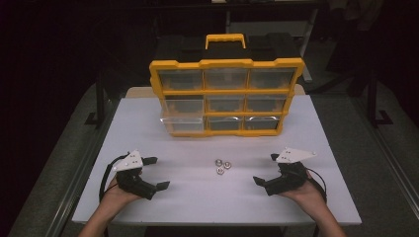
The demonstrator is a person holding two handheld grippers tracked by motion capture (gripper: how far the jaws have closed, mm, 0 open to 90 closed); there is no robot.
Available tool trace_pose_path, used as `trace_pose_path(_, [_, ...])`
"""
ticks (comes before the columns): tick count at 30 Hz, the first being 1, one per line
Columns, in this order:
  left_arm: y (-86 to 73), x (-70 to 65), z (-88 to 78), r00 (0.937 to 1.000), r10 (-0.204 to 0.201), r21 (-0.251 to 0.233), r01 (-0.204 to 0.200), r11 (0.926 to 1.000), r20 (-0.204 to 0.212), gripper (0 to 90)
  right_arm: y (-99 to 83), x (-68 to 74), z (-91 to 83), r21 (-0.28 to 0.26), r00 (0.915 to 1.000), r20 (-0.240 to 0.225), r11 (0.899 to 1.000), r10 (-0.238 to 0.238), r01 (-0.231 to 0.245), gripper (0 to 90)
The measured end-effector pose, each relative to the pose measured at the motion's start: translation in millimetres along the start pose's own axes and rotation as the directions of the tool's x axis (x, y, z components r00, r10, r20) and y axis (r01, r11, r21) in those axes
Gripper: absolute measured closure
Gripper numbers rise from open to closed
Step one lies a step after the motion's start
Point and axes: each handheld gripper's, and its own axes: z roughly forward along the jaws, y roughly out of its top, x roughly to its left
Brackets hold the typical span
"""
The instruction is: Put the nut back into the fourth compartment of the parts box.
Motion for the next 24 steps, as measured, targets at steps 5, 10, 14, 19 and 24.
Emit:
trace_pose_path(5, [0.8, -1.4, -0.3, 1.0000, 0.002, 0.000, -0.002, 1.0000, 0.001, 0.2, 1.1, 0.5, 0.6, 0.005, 1.0000, 0.000, 1.000, -0.001, 0.001, 0.0])
trace_pose_path(10, [-0.3, -1.6, 0.5, 0.9999, -0.001, 0.000, 0.001, 1.0000, 0.011, 0.3, 8.1, 0.9, 0.1, -0.011, 1.0000, 0.001, 1.000, -0.008, 0.008, 0.0])
trace_pose_path(14, [-0.4, -3.2, -0.1, 1.0000, 0.004, -0.001, -0.004, 1.0000, 0.002, 0.3, 16.3, 1.1, 2.6, -0.020, 0.9996, -0.007, 0.999, -0.026, 0.026, 0.0])
trace_pose_path(19, [-0.4, -2.6, -0.1, 1.0000, 0.004, 0.004, -0.004, 1.0000, -0.004, 0.3, 22.9, 1.5, 6.5, -0.019, 0.9994, -0.012, 0.999, -0.031, 0.031, 0.0])
trace_pose_path(24, [1.6, -3.6, 0.9, 1.0000, 0.006, 0.002, -0.006, 1.0000, 0.000, 0.2, 27.3, 0.5, 10.3, -0.020, 0.9992, -0.021, 0.999, -0.033, 0.033, 0.0])
